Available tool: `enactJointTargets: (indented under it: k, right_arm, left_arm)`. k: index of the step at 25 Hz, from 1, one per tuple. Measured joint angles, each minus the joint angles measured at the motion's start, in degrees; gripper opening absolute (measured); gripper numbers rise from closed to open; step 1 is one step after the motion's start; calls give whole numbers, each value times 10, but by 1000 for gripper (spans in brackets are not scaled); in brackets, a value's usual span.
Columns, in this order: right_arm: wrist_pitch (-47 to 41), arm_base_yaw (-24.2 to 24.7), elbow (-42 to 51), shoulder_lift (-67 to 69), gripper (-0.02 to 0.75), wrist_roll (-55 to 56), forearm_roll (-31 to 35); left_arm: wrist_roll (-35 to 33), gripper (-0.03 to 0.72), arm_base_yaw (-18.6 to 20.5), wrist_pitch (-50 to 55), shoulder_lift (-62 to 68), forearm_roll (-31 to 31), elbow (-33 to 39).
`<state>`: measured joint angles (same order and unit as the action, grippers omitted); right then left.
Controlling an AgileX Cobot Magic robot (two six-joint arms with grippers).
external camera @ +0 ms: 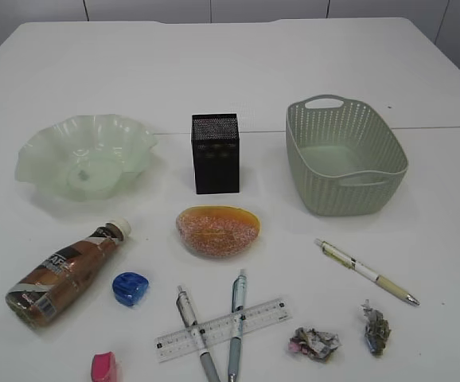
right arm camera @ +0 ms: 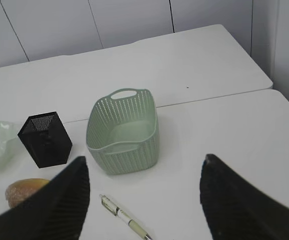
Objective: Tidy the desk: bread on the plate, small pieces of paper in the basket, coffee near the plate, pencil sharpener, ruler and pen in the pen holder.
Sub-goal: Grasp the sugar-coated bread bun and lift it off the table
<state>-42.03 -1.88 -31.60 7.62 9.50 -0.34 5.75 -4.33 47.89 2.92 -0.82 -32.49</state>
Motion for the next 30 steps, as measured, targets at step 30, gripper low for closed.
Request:
enactJointTargets:
  k: [30]
  right_arm:
    - [-55,0,-166,531,499,-49,8]
  left_arm:
    - [-83,361,-203,-195,819,20,-340]
